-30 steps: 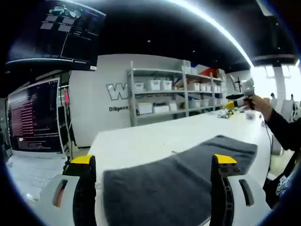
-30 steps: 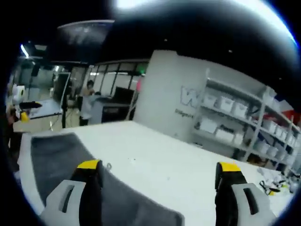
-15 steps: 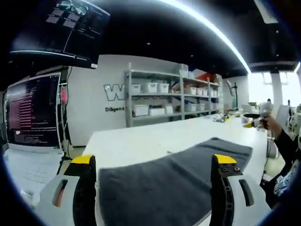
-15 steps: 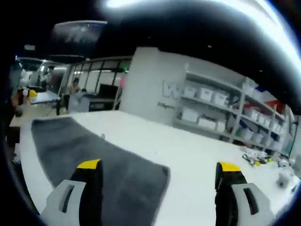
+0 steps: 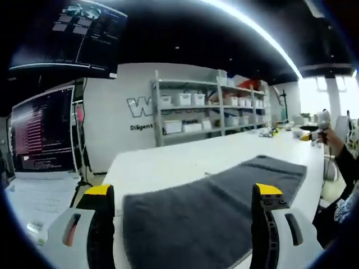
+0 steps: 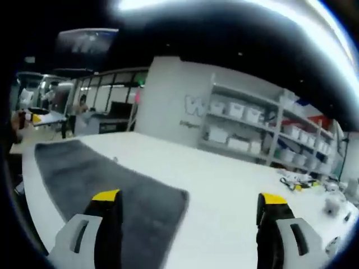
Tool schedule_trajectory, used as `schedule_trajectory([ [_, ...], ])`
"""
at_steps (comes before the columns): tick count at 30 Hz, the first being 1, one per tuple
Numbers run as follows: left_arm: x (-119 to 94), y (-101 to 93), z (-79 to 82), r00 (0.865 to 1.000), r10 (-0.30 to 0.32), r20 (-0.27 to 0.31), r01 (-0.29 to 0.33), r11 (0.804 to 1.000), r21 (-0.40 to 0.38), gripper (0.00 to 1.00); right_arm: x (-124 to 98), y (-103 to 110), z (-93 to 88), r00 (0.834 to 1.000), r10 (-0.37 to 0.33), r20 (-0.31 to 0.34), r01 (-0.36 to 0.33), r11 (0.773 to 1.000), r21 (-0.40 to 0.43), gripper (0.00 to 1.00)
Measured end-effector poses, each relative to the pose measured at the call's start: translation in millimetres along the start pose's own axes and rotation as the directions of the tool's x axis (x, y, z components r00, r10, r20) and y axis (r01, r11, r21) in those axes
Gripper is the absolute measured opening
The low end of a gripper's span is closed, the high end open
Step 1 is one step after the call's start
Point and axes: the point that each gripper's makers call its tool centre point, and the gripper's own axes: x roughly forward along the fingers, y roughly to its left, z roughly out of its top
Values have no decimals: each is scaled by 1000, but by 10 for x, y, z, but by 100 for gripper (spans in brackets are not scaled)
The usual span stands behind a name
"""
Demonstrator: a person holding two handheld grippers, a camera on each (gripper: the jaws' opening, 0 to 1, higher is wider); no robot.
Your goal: Open the folded towel by lifting each exposed corner and separating the folded layers until the towel lies flat within the target outline without major curled edges
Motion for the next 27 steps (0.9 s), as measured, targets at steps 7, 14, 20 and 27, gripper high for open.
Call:
schedule_trajectory([
  [7,312,161,67,994,-34,-101,30,999,-39,99,250,-51,304,1000,16,6,-16,998,-55,100],
  [14,957,669,-111,966,84,-244,-69,995,68,93,804,-74,516,998,53,-22,-54,995,-82,100],
  [20,1379,858,-223,939,87,-333,-73,996,56,93,1124,-39,620,996,76,-53,-81,991,-103,100],
  [27,1576,872,-408,888,97,-449,-66,994,83,93,1422,-144,611,992,82,-93,-91,991,-98,100],
])
